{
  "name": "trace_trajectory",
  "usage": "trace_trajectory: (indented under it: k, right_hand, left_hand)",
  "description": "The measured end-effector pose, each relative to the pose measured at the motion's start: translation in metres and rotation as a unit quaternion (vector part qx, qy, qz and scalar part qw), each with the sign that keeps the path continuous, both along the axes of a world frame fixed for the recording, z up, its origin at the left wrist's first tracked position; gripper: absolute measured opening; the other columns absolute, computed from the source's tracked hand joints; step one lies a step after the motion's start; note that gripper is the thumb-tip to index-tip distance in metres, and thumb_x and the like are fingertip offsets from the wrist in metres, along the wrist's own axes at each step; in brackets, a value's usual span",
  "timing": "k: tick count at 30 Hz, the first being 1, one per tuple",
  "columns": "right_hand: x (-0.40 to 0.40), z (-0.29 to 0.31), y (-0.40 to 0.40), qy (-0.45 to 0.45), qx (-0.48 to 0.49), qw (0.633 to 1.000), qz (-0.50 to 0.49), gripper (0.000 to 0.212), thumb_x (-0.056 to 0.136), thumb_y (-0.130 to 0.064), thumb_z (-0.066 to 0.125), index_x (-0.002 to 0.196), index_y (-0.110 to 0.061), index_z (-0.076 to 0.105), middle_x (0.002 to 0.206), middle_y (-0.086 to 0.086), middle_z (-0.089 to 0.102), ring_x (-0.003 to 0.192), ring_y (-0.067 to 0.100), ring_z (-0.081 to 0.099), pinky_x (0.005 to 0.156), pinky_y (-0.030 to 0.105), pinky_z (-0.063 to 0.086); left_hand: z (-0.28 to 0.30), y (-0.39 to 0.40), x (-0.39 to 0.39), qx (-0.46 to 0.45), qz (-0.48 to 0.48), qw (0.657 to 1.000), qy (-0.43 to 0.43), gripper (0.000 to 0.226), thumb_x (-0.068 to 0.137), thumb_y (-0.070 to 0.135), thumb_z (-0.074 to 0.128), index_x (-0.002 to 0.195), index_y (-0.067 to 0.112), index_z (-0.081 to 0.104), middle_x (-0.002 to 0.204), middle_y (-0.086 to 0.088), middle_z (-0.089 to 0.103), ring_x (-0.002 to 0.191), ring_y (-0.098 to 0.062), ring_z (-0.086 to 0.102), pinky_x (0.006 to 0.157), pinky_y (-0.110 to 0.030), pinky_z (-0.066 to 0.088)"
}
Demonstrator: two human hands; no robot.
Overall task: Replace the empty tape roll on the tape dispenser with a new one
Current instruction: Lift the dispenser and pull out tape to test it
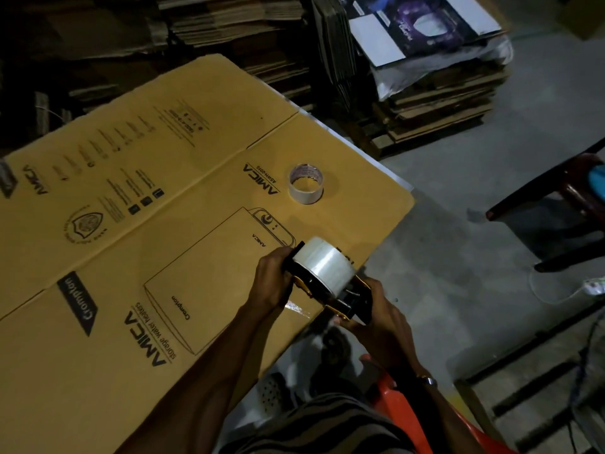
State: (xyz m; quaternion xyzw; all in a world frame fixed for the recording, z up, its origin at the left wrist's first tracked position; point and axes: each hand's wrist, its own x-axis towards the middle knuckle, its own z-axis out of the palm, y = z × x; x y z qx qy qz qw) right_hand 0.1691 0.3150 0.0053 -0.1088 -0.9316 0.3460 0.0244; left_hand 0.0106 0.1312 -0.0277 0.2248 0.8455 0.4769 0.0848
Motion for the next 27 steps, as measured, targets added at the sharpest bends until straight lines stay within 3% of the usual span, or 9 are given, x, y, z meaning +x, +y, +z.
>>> trace_trajectory:
  k: [3,7,10,13,18,22,25,27]
  right_hand:
    - [0.001,0.000,-0.008,0.014,-0.014,1.000,0.010,0.081,0.074,-0.049,0.082,0.138,-0.016,0.043,0.104,-0.001,0.073,0.086,0.012,0.072,0.066,0.022,0.059]
    - [0.002,0.005,-0.027,0.019,-0.046,0.999,0.020,0.079,0.067,-0.034,0.091,0.129,-0.027,0.042,0.103,-0.003,0.073,0.088,0.003,0.065,0.073,0.007,0.048]
    - [0.007,0.004,-0.043,-0.020,-0.066,0.998,0.013,0.079,0.067,-0.036,0.091,0.125,-0.034,0.038,0.101,-0.011,0.069,0.088,0.005,0.065,0.071,0.021,0.056]
    - [0.011,0.001,-0.059,-0.075,-0.075,0.994,0.024,0.082,0.068,-0.047,0.087,0.130,-0.036,0.034,0.107,-0.007,0.072,0.093,0.014,0.069,0.074,0.032,0.059]
    - [0.023,0.003,-0.086,-0.127,-0.075,0.988,0.052,0.078,0.071,-0.048,0.084,0.131,-0.029,0.039,0.100,-0.014,0.061,0.099,0.021,0.069,0.073,0.029,0.051]
    - [0.039,0.007,-0.103,-0.165,-0.090,0.981,0.039,0.084,0.072,-0.046,0.085,0.137,-0.029,0.034,0.110,0.003,0.072,0.103,0.034,0.070,0.078,0.031,0.048]
    - [0.050,0.008,-0.112,-0.188,-0.091,0.977,0.032,0.092,0.069,-0.057,0.083,0.140,-0.029,0.032,0.111,0.008,0.073,0.103,0.037,0.069,0.082,0.038,0.051]
    - [0.054,0.010,-0.116,-0.181,-0.110,0.977,0.012,0.087,0.068,-0.057,0.083,0.136,-0.034,0.034,0.107,0.007,0.073,0.103,0.036,0.069,0.079,0.035,0.050]
  left_hand:
    - [0.004,-0.011,0.003,0.011,0.020,1.000,-0.018,0.025,0.085,0.008,0.052,0.103,0.010,0.068,0.089,-0.001,0.071,0.081,-0.015,0.068,0.068,-0.031,0.055]
    - [0.011,-0.035,0.009,0.010,0.068,0.997,-0.044,0.031,0.082,0.010,0.051,0.108,0.008,0.069,0.097,-0.003,0.074,0.090,-0.014,0.069,0.078,-0.031,0.057]
    - [0.010,-0.061,0.021,0.000,0.103,0.993,-0.056,0.030,0.084,0.005,0.053,0.109,0.012,0.067,0.095,-0.004,0.074,0.084,-0.020,0.071,0.075,-0.042,0.058]
    - [0.010,-0.086,0.041,-0.011,0.155,0.987,-0.052,0.028,0.084,0.008,0.054,0.108,0.016,0.067,0.094,-0.001,0.074,0.083,-0.018,0.071,0.075,-0.041,0.058]
    - [0.011,-0.116,0.073,-0.006,0.214,0.974,-0.073,0.034,0.081,-0.003,0.054,0.107,0.014,0.068,0.099,0.001,0.074,0.093,-0.014,0.069,0.081,-0.032,0.056]
    - [0.011,-0.125,0.091,0.013,0.242,0.964,-0.106,0.036,0.084,-0.017,0.050,0.106,0.006,0.067,0.091,-0.001,0.070,0.082,-0.006,0.064,0.070,-0.019,0.049]
    - [0.004,-0.132,0.098,0.003,0.237,0.966,-0.107,0.035,0.085,-0.011,0.053,0.107,0.013,0.067,0.092,0.003,0.072,0.086,-0.010,0.068,0.074,-0.030,0.053]
    - [0.000,-0.132,0.100,-0.001,0.241,0.964,-0.114,0.033,0.086,-0.007,0.055,0.106,0.016,0.067,0.092,0.004,0.073,0.087,-0.011,0.069,0.074,-0.033,0.055]
